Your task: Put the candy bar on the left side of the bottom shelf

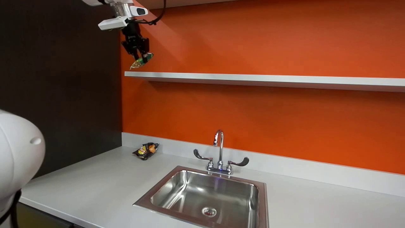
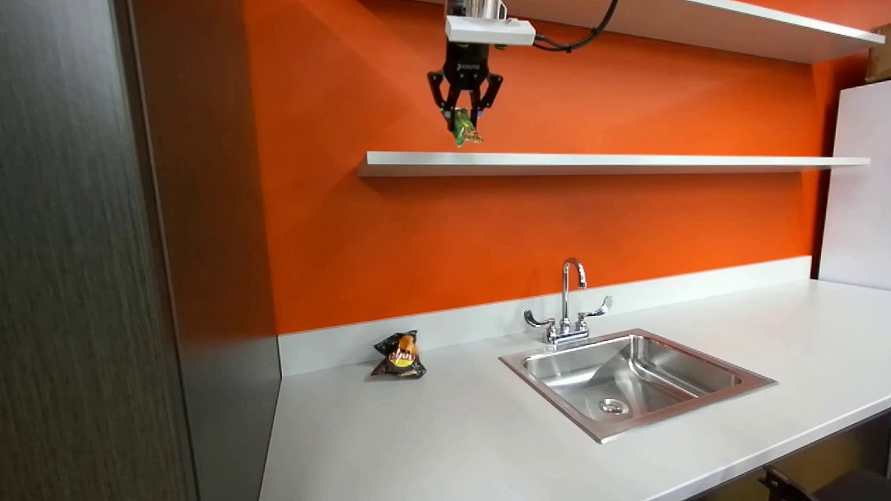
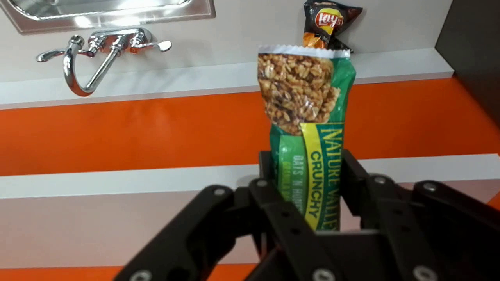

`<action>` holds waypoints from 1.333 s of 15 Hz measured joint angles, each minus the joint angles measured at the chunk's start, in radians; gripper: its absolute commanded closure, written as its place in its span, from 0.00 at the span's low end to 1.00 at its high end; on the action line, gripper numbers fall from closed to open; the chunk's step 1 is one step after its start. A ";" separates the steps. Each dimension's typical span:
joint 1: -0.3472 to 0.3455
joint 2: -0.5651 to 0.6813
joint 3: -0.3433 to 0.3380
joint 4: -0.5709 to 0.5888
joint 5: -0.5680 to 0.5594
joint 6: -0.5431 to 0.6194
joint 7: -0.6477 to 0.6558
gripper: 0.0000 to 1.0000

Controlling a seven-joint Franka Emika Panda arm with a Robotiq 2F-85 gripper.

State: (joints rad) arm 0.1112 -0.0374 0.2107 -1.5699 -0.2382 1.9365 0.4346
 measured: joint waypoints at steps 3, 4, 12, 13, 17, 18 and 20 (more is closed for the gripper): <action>0.007 0.108 -0.009 0.136 -0.026 -0.039 0.000 0.82; 0.013 0.141 -0.016 0.180 -0.032 -0.051 -0.001 0.82; 0.085 0.352 -0.094 0.497 -0.044 -0.161 -0.004 0.82; 0.092 0.375 -0.104 0.530 -0.044 -0.176 -0.005 0.82; 0.112 0.472 -0.145 0.652 -0.044 -0.220 -0.014 0.82; 0.114 0.496 -0.154 0.680 -0.044 -0.227 -0.016 0.82; 0.115 0.542 -0.170 0.735 -0.043 -0.235 -0.024 0.52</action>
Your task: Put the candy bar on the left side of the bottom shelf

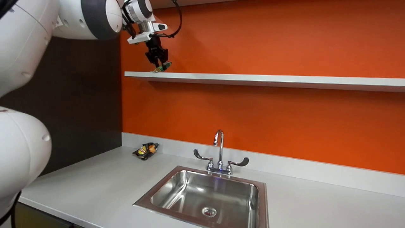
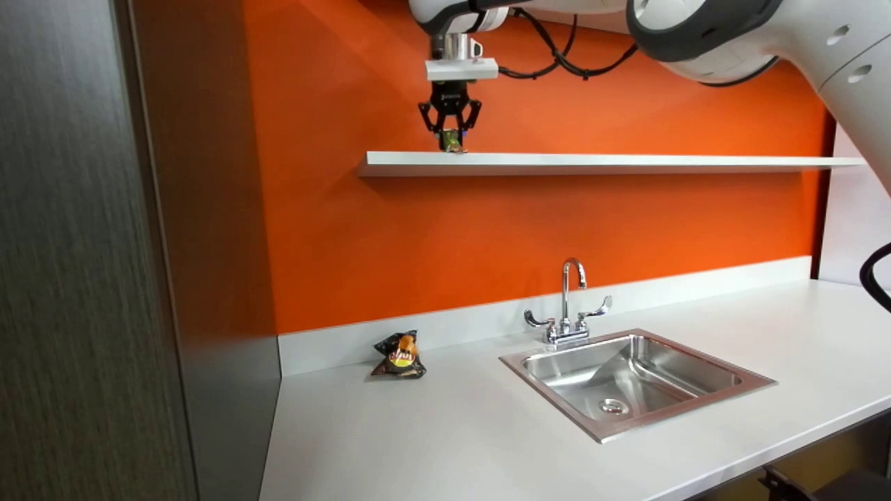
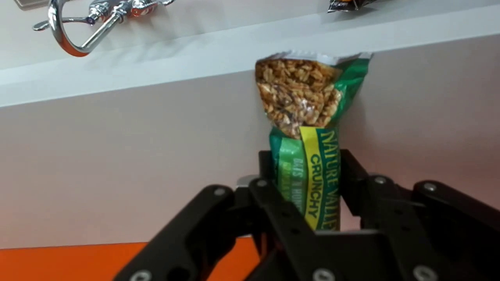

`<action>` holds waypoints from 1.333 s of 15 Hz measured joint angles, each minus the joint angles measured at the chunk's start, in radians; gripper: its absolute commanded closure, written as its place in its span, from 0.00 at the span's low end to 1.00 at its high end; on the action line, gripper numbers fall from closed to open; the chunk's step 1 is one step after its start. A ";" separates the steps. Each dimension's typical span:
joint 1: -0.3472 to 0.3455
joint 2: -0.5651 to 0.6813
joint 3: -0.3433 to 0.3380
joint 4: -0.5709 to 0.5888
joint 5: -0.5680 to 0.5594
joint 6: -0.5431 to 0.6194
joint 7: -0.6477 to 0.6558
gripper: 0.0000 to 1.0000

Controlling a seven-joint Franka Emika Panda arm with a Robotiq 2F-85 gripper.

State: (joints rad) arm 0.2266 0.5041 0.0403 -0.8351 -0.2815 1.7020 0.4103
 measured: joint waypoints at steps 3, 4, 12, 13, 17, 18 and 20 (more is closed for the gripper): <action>-0.002 0.058 -0.019 0.076 0.002 -0.015 -0.007 0.18; -0.002 0.074 -0.021 0.092 0.002 -0.020 -0.007 0.09; 0.029 0.091 -0.023 0.166 0.002 -0.096 -0.007 0.00; 0.037 0.084 -0.023 0.170 0.002 -0.110 -0.007 0.00; 0.049 0.055 -0.023 0.170 0.002 -0.151 -0.007 0.00; 0.049 0.051 -0.023 0.169 0.002 -0.157 -0.007 0.00; 0.049 0.041 -0.023 0.163 0.002 -0.162 -0.007 0.00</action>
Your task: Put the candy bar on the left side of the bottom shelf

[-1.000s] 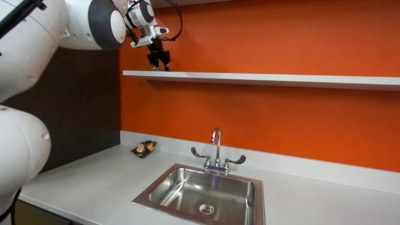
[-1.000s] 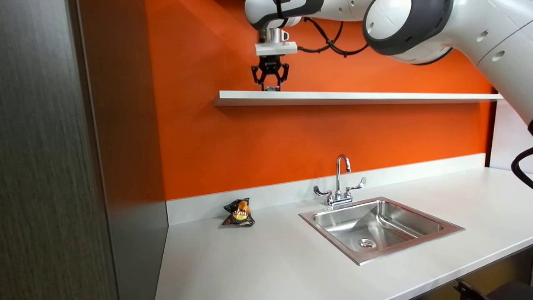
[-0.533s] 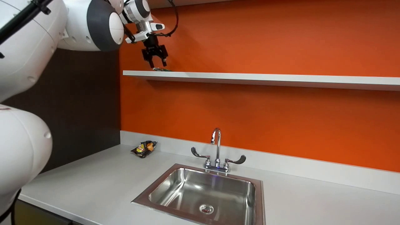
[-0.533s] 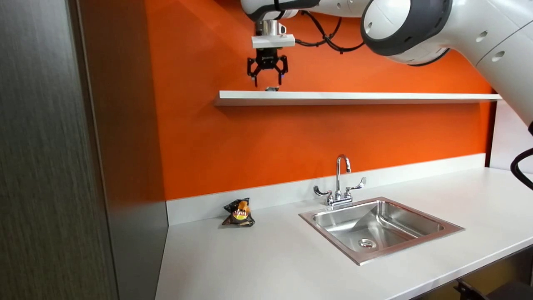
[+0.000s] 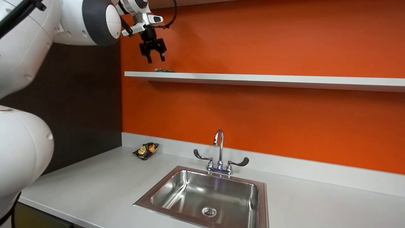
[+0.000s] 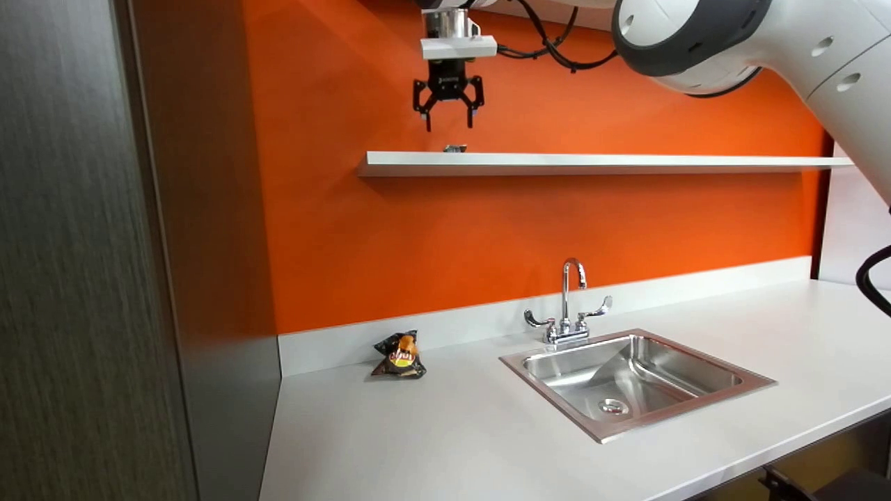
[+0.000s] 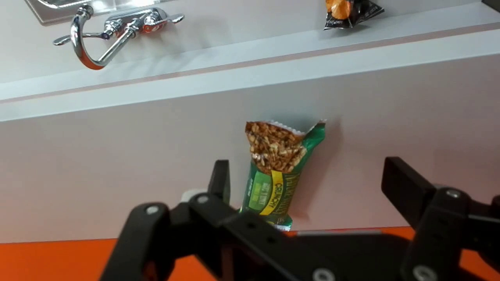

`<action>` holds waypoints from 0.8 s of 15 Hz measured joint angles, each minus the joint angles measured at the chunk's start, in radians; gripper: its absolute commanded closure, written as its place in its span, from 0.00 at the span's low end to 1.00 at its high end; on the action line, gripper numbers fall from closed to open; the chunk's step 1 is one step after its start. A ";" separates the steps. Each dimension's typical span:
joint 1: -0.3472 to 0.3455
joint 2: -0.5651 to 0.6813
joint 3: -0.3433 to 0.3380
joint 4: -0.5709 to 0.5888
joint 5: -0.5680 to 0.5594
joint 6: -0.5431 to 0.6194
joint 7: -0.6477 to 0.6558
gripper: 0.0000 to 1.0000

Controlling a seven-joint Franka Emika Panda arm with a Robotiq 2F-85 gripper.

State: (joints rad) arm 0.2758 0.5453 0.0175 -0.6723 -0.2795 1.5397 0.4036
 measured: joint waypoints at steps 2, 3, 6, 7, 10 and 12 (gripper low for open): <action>0.000 -0.019 0.000 -0.018 0.001 0.000 0.000 0.00; 0.000 -0.033 0.000 -0.033 0.001 0.000 0.000 0.00; 0.000 -0.099 0.000 -0.107 0.002 0.000 0.000 0.00; 0.000 -0.129 0.000 -0.143 0.002 0.000 0.000 0.00; 0.000 -0.231 0.001 -0.272 0.005 0.002 0.000 0.00; 0.000 -0.302 0.001 -0.365 0.010 0.003 0.000 0.00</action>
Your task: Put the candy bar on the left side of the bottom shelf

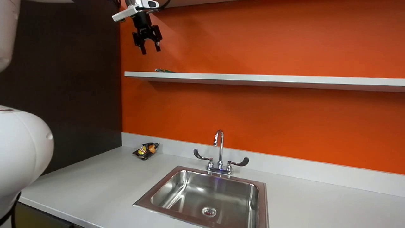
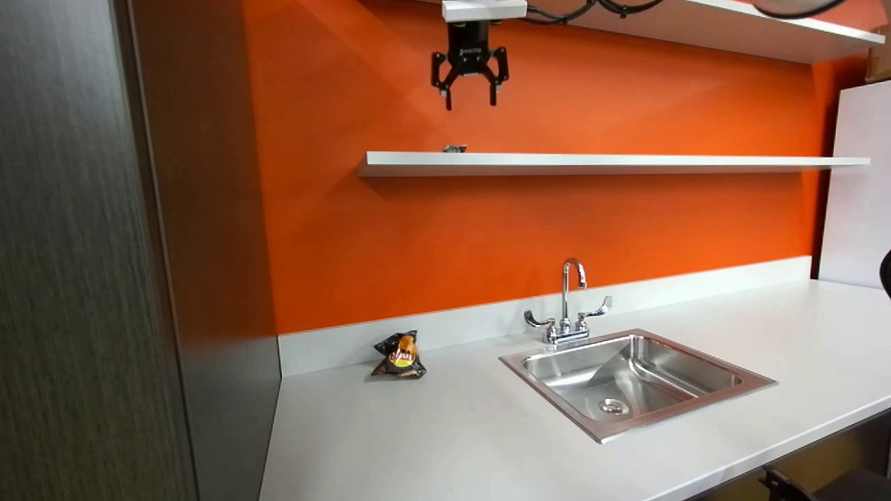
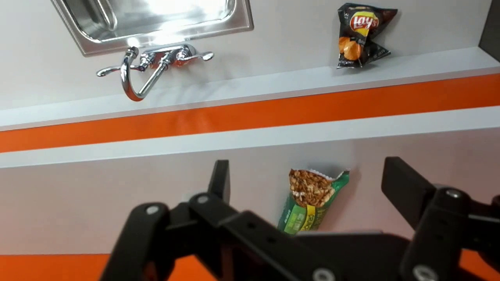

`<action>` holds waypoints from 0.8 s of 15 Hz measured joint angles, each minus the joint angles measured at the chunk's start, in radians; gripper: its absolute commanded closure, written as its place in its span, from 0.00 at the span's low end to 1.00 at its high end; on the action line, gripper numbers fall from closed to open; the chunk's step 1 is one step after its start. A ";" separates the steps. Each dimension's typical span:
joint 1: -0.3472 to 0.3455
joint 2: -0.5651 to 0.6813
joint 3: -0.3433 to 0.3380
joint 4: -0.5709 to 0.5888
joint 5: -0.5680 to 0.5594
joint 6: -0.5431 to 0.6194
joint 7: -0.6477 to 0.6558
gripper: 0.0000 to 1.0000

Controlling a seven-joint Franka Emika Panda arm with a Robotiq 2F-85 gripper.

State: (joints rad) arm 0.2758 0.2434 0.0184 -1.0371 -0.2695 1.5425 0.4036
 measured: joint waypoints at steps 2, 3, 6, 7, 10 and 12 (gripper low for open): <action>0.000 -0.067 0.001 -0.095 0.012 0.002 0.000 0.00; 0.000 -0.099 0.001 -0.143 0.019 0.004 0.000 0.00; 0.001 -0.193 0.005 -0.295 0.054 0.013 -0.001 0.00; 0.001 -0.222 0.006 -0.348 0.069 0.019 -0.002 0.00; 0.003 -0.306 0.009 -0.513 0.119 0.038 -0.016 0.00; -0.010 -0.356 0.026 -0.627 0.152 0.064 -0.025 0.00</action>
State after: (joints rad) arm 0.2660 -0.1122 0.0446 -1.6638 -0.1178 1.6064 0.3784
